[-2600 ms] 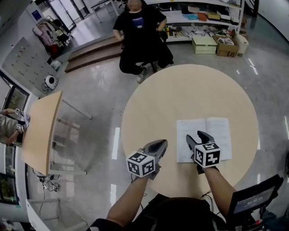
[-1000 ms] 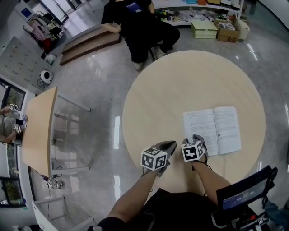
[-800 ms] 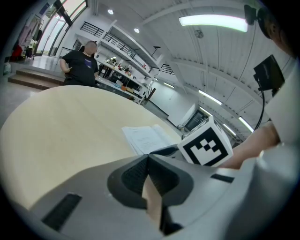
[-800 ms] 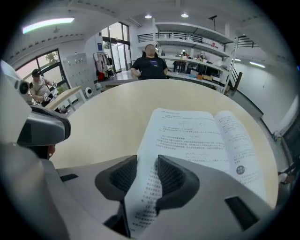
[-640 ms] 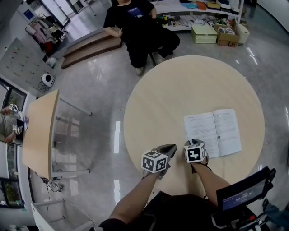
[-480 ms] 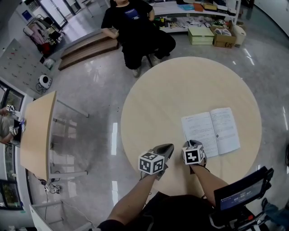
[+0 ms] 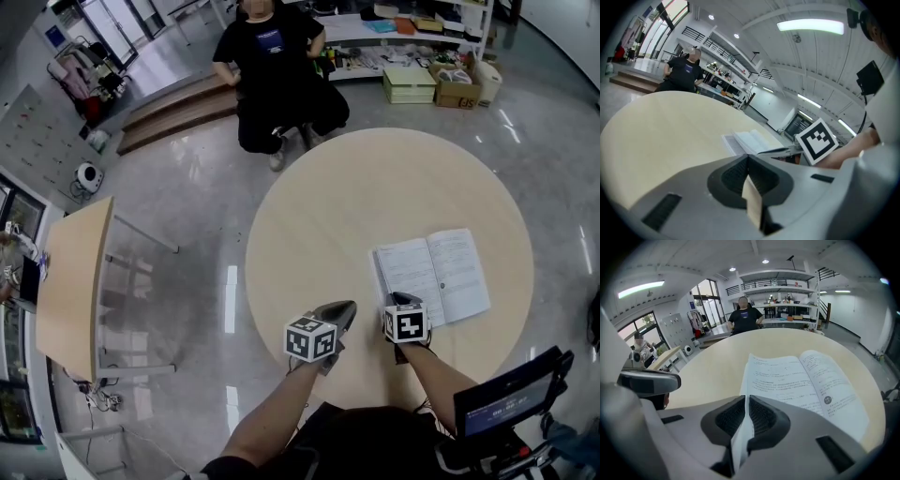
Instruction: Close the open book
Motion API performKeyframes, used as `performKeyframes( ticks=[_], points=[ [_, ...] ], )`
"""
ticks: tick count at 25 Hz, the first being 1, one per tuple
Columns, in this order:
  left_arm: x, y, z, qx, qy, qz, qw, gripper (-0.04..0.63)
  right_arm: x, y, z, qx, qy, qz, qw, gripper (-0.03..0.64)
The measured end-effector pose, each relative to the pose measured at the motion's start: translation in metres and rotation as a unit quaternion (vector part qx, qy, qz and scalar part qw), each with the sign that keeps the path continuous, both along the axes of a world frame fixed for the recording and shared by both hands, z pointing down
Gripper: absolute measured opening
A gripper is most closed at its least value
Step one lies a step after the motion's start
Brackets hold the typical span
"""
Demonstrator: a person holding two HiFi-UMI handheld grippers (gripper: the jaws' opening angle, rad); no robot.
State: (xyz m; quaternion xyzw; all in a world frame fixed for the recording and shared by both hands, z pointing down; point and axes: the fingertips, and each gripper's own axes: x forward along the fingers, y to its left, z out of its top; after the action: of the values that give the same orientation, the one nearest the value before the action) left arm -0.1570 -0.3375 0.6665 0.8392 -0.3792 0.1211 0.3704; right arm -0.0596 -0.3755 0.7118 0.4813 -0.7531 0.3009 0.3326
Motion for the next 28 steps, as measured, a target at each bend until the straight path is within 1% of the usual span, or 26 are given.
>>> performKeyframes(
  ticks=[8,12,15,17,20,23,25,28],
  points=[
    [0.027,-0.004,-0.019,0.009,0.003,0.015,0.9998,-0.009,0.023,0.000,-0.052,0.025,-0.058,0.024,0.998,0.029],
    [0.035,-0.012,-0.020,0.013,0.004,0.019,0.9997,-0.011,0.039,-0.007,-0.074,0.038,-0.100,0.048,0.993,0.029],
    [0.040,-0.016,-0.022,0.016,0.002,0.023,0.9996,-0.011,0.055,-0.014,-0.089,0.042,-0.139,0.077,0.986,0.029],
    [0.049,-0.014,-0.027,0.017,0.000,0.026,0.9995,-0.011,0.075,-0.013,-0.100,0.035,-0.169,0.104,0.979,0.029],
    [0.065,-0.013,-0.035,0.019,0.000,0.029,0.9994,-0.010,0.103,-0.011,-0.113,0.022,-0.217,0.138,0.966,0.029],
    [0.076,-0.013,-0.040,0.020,-0.001,0.035,0.9992,-0.011,0.118,-0.010,-0.119,0.014,-0.259,0.162,0.952,0.029],
    [0.085,-0.012,-0.040,0.019,-0.005,0.041,0.9990,-0.010,0.126,-0.010,-0.120,0.014,-0.270,0.166,0.948,0.029],
    [0.099,-0.013,-0.042,0.021,-0.009,0.050,0.9985,-0.010,0.144,-0.012,-0.121,0.017,-0.266,0.169,0.949,0.029]
  ],
)
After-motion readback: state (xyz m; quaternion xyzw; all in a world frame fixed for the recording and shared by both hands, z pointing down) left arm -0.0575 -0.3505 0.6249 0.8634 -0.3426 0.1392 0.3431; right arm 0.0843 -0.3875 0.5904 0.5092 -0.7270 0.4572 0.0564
